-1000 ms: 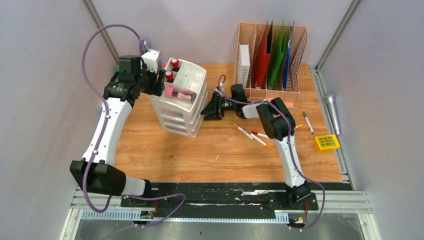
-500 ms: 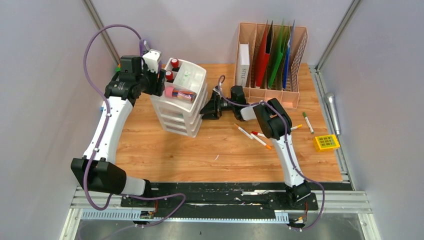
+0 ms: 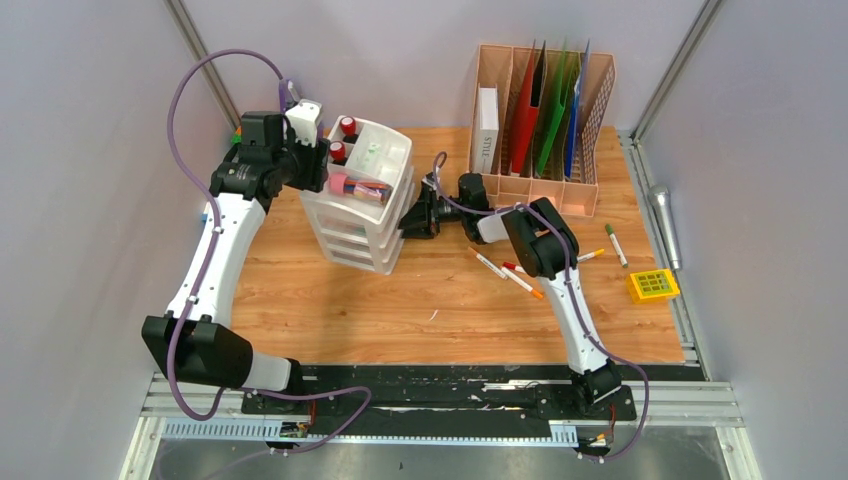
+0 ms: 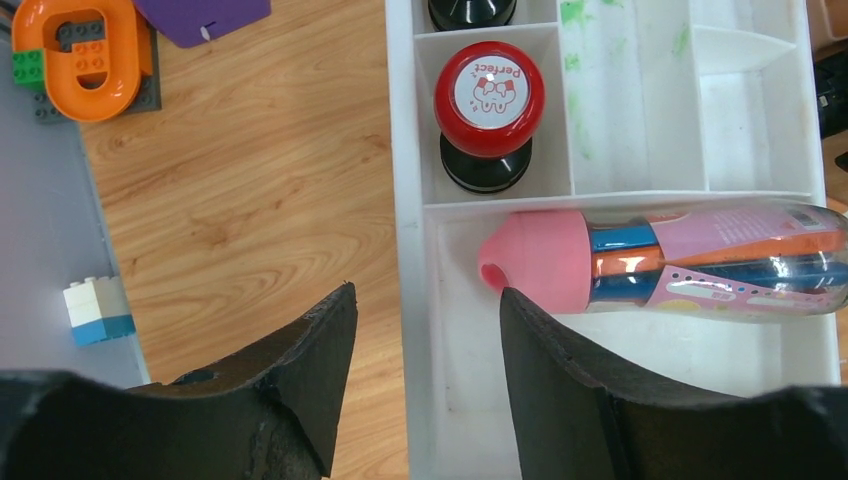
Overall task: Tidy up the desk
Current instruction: Open the drawer in the storage box.
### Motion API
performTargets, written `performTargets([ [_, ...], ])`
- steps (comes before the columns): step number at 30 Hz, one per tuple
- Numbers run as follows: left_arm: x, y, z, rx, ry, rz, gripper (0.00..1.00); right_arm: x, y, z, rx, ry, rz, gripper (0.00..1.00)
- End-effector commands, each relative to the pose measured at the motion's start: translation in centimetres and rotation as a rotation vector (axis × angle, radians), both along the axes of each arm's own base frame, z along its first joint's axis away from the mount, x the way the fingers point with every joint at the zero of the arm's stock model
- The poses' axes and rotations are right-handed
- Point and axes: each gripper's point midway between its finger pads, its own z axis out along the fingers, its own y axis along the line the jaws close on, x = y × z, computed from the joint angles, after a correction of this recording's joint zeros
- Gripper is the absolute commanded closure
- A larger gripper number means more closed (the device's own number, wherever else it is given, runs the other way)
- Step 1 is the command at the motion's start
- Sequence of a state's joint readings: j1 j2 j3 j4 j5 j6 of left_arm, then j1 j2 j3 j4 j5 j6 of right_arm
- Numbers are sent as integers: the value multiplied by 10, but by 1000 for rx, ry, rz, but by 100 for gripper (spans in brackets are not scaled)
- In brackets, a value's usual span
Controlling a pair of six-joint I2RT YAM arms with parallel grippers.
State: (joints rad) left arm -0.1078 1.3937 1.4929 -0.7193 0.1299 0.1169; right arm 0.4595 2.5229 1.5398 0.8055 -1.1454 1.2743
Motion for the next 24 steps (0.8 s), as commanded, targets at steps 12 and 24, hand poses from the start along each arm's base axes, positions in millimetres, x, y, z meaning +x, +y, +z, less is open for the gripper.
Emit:
performTargets([
  [12, 7, 15, 5, 59, -47, 44, 63, 7, -12, 36, 67, -99, -4, 63],
  [24, 10, 23, 2, 91, -50, 71, 100, 8, -21, 42, 60, -94, -19, 55],
])
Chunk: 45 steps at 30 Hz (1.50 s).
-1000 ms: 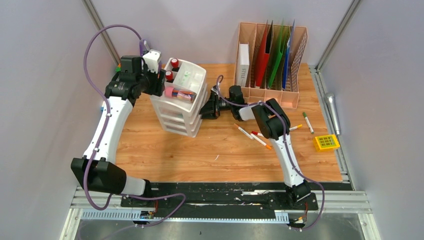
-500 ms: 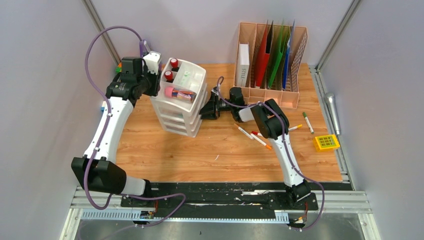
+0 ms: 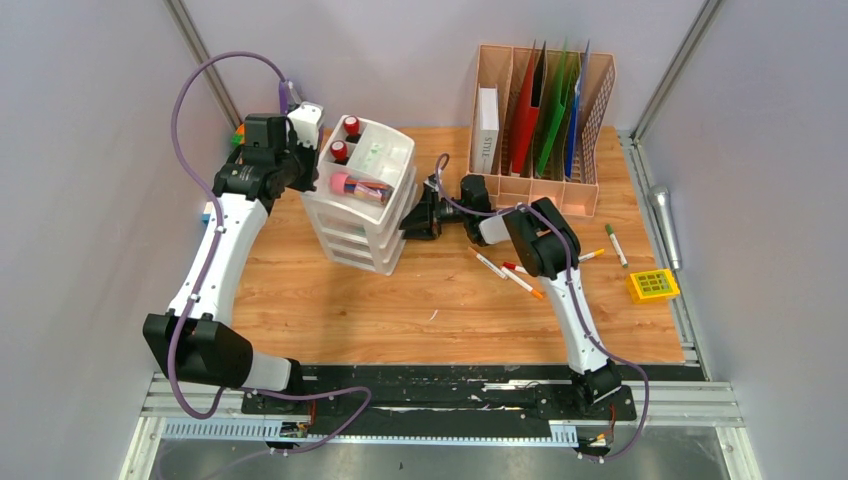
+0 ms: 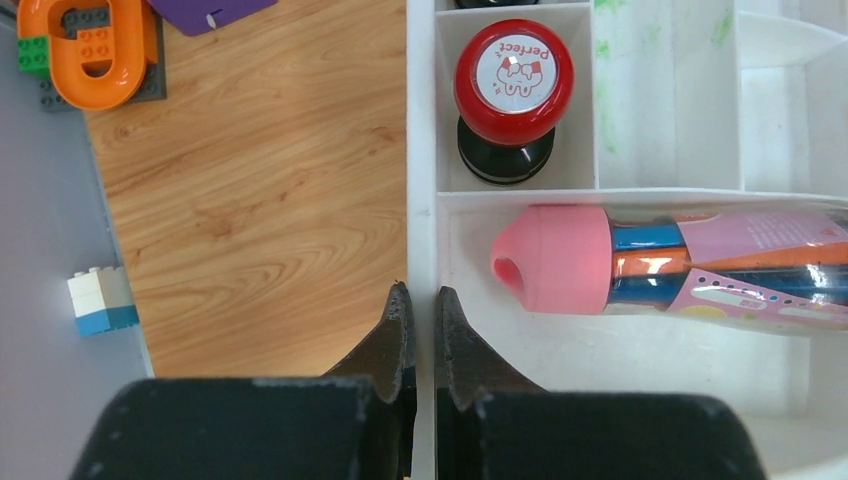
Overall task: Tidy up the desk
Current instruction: Open the drawer in the storage box.
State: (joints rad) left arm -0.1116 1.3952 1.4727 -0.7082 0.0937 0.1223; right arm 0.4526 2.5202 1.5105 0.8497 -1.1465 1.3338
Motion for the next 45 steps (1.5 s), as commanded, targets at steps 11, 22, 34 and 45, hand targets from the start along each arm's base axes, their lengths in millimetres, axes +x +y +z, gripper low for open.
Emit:
performTargets([
  [11, 6, 30, 15, 114, -84, 89, 100, 10, -22, 44, 47, -137, -24, 47],
  [22, 6, 30, 17, 113, -92, 89, 100, 9, -22, 37, -1, -154, -33, 44],
  [34, 6, 24, 17, 84, -89, 72, 100, 8, -13, 18, -64, -181, -16, 39],
  [45, 6, 24, 15, 89, -86, 70, 100, 9, -3, 17, -53, -180, 11, 39],
])
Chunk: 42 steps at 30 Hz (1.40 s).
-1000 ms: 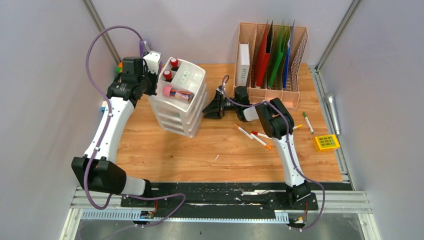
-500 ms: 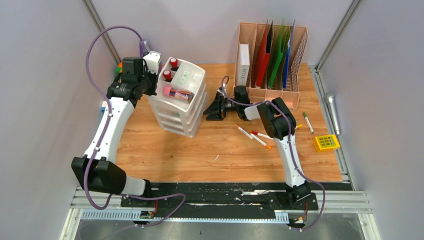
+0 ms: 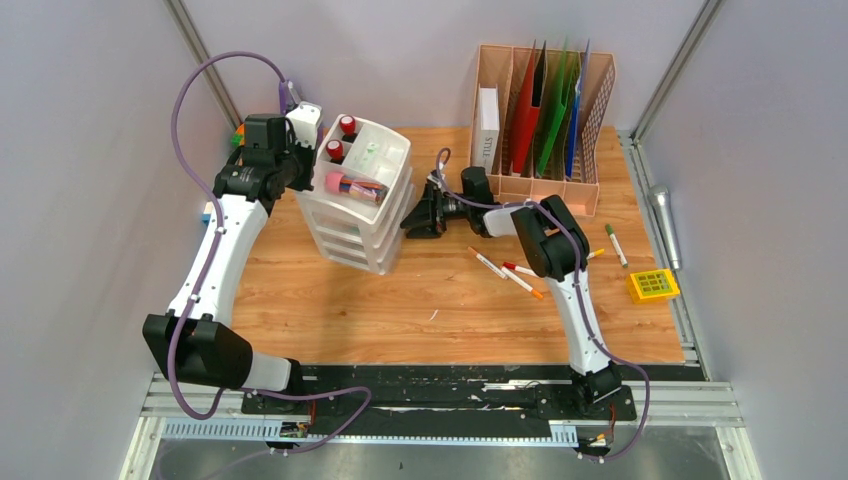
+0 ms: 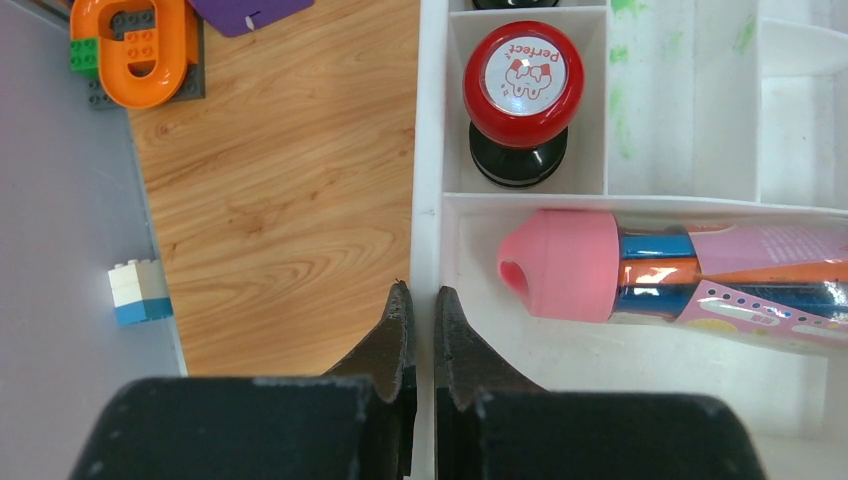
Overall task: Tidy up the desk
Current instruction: Open the drawer in the storage box.
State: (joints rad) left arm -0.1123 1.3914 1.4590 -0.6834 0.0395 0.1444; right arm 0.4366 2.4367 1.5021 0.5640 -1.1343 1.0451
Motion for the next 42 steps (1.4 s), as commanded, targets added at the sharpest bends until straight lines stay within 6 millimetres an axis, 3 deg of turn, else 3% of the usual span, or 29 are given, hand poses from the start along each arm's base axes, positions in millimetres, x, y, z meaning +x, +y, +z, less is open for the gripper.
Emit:
performTargets([
  [1, 2, 14, 15, 41, -65, 39, 100, 6, 9, 19, 32, -78, 20, 39],
  [30, 1, 14, 14, 37, -65, 38, 100, 0, 16, 5, 29, -72, 48, 45],
  [42, 1, 14, 14, 42, -65, 39, 100, 0, 17, 11, 58, -73, 61, 62],
])
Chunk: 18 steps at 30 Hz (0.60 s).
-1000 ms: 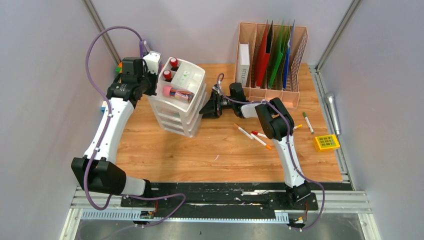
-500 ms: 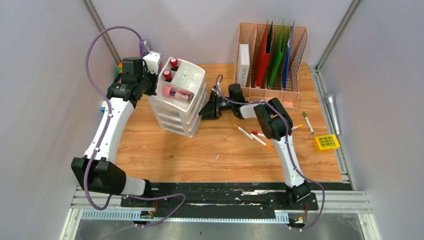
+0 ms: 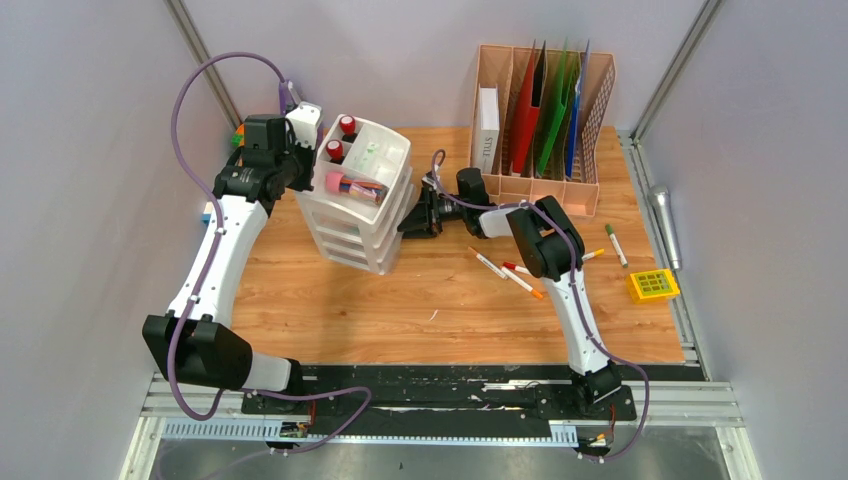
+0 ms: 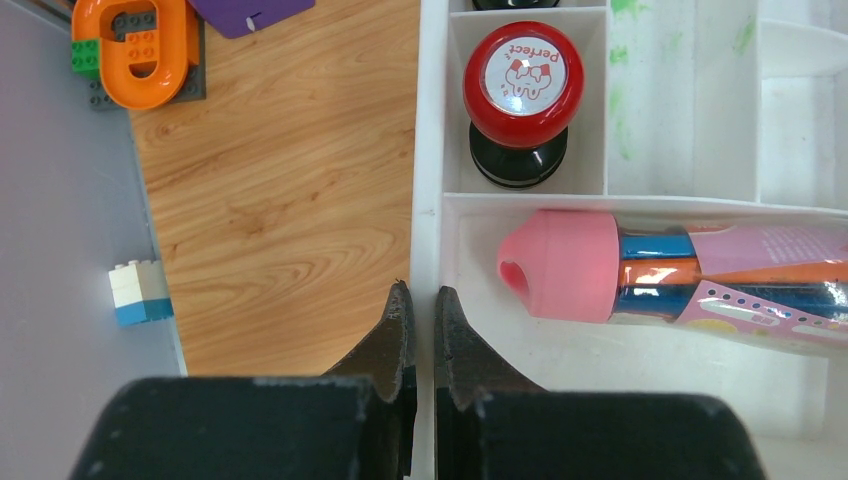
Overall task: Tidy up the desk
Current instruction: Open the drawer in the storage box.
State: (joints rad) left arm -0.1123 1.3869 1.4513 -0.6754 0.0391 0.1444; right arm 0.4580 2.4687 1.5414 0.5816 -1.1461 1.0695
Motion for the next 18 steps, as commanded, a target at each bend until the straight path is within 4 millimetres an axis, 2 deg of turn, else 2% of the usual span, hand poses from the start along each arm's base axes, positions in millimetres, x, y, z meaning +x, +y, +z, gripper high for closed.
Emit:
performTargets([
  [1, 1, 15, 15, 43, -62, 40, 100, 2, 6, 12, 46, -76, 33, 63],
  [11, 1, 17, 18, 51, -69, 51, 100, 0, -1, 16, 43, -86, 26, 77],
  [18, 3, 19, 22, 61, -80, 57, 100, -4, -7, 20, 37, -106, 27, 80],
])
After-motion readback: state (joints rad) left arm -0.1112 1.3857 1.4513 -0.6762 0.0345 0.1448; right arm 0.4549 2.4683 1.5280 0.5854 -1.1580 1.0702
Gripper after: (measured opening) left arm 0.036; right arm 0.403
